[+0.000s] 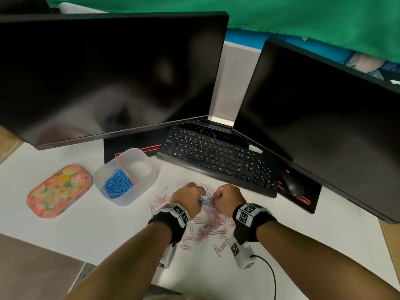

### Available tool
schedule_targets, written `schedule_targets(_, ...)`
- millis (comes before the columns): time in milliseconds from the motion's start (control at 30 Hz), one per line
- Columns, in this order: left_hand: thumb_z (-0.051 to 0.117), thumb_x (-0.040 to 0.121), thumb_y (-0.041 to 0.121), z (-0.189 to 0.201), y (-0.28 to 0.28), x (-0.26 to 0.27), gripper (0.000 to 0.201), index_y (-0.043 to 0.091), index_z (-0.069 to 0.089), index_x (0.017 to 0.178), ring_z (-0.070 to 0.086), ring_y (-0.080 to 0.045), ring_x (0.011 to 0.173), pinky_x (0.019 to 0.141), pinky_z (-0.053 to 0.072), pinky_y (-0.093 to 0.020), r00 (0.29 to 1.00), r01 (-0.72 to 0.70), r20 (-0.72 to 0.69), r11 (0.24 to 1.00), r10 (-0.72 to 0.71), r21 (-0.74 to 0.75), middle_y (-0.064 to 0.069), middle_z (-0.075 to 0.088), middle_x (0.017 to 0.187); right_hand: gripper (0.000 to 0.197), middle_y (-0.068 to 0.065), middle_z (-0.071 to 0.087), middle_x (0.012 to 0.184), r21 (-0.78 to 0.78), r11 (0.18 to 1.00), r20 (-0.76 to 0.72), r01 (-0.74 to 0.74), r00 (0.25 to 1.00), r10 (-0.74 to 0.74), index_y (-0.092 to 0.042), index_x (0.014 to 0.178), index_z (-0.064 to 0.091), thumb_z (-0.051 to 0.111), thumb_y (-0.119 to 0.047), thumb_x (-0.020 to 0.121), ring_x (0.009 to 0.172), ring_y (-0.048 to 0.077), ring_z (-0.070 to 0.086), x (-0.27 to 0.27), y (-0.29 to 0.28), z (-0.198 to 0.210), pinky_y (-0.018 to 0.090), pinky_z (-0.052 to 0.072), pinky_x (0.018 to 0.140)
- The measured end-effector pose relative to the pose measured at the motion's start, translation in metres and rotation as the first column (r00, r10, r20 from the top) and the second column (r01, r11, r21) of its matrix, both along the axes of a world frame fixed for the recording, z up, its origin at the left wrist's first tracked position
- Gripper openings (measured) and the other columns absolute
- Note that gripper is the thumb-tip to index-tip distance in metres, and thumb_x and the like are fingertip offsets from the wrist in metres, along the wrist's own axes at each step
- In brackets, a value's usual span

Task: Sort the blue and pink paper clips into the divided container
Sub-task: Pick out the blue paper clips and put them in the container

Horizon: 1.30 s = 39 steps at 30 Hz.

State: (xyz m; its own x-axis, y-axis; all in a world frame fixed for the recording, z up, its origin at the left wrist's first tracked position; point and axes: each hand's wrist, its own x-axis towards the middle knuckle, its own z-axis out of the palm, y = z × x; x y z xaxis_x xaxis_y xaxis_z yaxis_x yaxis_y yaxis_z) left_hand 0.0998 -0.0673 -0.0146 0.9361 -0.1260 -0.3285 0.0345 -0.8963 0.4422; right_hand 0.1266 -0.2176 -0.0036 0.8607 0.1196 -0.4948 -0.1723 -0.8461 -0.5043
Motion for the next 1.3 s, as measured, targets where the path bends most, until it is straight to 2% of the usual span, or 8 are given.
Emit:
schedule_targets(267, 0.054, 0.083, 0.017, -0.002, -0.005, 0.005, 0.017, 0.024, 0.063, 0.096, 0.063, -0.024, 0.088, 0.081, 0.054, -0.037, 0.995, 0.098, -0.028, 0.991, -0.096, 0.092, -0.001, 0.055, 0.102, 0.011, -0.001, 0.070, 0.077, 0.163, 0.980, 0.058, 0.112, 0.991, -0.123, -0.005, 0.072, 0.071, 0.062, -0.008, 0.079, 0.070, 0.010, 0.061, 0.003, -0.013, 0.009, 0.015, 0.043, 0.055)
schedule_targets(467, 0.056, 0.080, 0.013, -0.002, 0.002, 0.004, 0.016, 0.024, 0.067, 0.078, 0.063, -0.018, 0.082, 0.074, 0.054, -0.028, 0.990, -0.139, -0.027, 0.979, 0.136, -0.147, 0.004, 0.069, 0.087, 0.011, -0.006, 0.067, 0.081, 0.275, 0.947, -0.005, 0.164, 0.986, -0.169, -0.015, 0.071, 0.065, 0.069, -0.013, 0.081, 0.075, 0.007, 0.060, 0.008, -0.017, 0.017, 0.013, 0.040, 0.059)
schedule_targets(567, 0.062, 0.080, 0.010, 0.006, 0.009, -0.001, 0.014, 0.020, 0.071, 0.083, 0.063, -0.012, 0.075, 0.065, 0.046, -0.015, 0.965, -0.263, -0.081, 0.909, 0.250, -0.324, 0.007, 0.068, 0.076, 0.007, 0.004, 0.068, 0.085, 0.354, 0.901, -0.139, 0.251, 0.967, -0.215, -0.017, 0.077, 0.066, 0.070, -0.012, 0.080, 0.058, 0.008, 0.052, 0.011, -0.015, 0.020, 0.020, 0.040, 0.054)
schedule_targets(667, 0.062, 0.084, 0.004, 0.019, 0.023, -0.009, 0.023, 0.019, 0.068, 0.100, 0.052, -0.005, 0.056, 0.051, 0.037, -0.010, 0.887, -0.462, -0.299, 0.715, 0.353, -0.525, 0.008, 0.058, 0.067, 0.021, 0.014, 0.059, 0.077, 0.552, 0.724, -0.362, 0.414, 0.901, -0.238, -0.009, 0.102, 0.064, 0.062, 0.001, 0.084, 0.052, 0.013, 0.041, 0.010, -0.002, 0.023, 0.025, 0.032, 0.047)
schedule_targets(800, 0.043, 0.083, -0.001, 0.044, 0.054, -0.024, 0.027, 0.002, 0.067, 0.096, 0.024, -0.011, 0.046, 0.043, 0.020, -0.019, 0.659, -0.731, -0.671, 0.083, 0.339, -0.677, -0.001, 0.041, 0.063, 0.025, 0.005, 0.047, 0.067, 0.684, 0.446, -0.602, 0.578, 0.792, -0.104, -0.007, 0.104, 0.058, 0.044, 0.005, 0.086, 0.053, 0.014, 0.041, 0.010, 0.038, 0.041, 0.024, 0.031, 0.045)
schedule_targets(933, 0.033, 0.078, 0.007, 0.068, 0.092, -0.038, 0.021, 0.009, 0.054, 0.076, 0.029, -0.011, 0.045, 0.043, 0.023, -0.020, 0.594, -0.668, -0.733, -0.305, 0.330, -0.679, -0.004, 0.043, 0.068, 0.020, 0.005, 0.045, 0.067, 0.711, 0.424, -0.655, 0.561, 0.748, 0.109, -0.012, 0.087, 0.050, 0.033, -0.003, 0.084, 0.054, 0.017, 0.043, 0.013, 0.091, 0.062, 0.025, 0.037, 0.048)
schedule_targets(1133, 0.040, 0.090, 0.021, 0.085, 0.151, -0.046, 0.020, 0.015, 0.053, 0.076, 0.047, -0.012, 0.046, 0.041, 0.039, -0.018, 0.402, -0.631, -0.696, -0.371, 0.595, -0.682, -0.002, 0.045, 0.069, 0.015, 0.009, 0.057, 0.073, 0.677, 0.694, -0.529, 0.245, 0.818, 0.227, -0.008, 0.091, 0.059, 0.048, -0.012, 0.081, 0.060, 0.021, 0.054, 0.008, 0.185, 0.079, 0.027, 0.045, 0.053)
schedule_targets(1300, 0.047, 0.095, 0.030, 0.085, 0.185, -0.043, 0.022, 0.008, 0.051, 0.092, 0.057, -0.021, 0.057, 0.057, 0.052, -0.031, 0.263, -0.658, -0.717, -0.423, 0.646, -0.623, -0.008, 0.049, 0.072, 0.011, 0.011, 0.047, 0.073, 0.616, 0.771, -0.496, 0.164, 0.840, 0.218, -0.009, 0.085, 0.051, 0.042, -0.003, 0.085, 0.059, 0.019, 0.047, 0.006, 0.236, 0.088, 0.027, 0.043, 0.061)
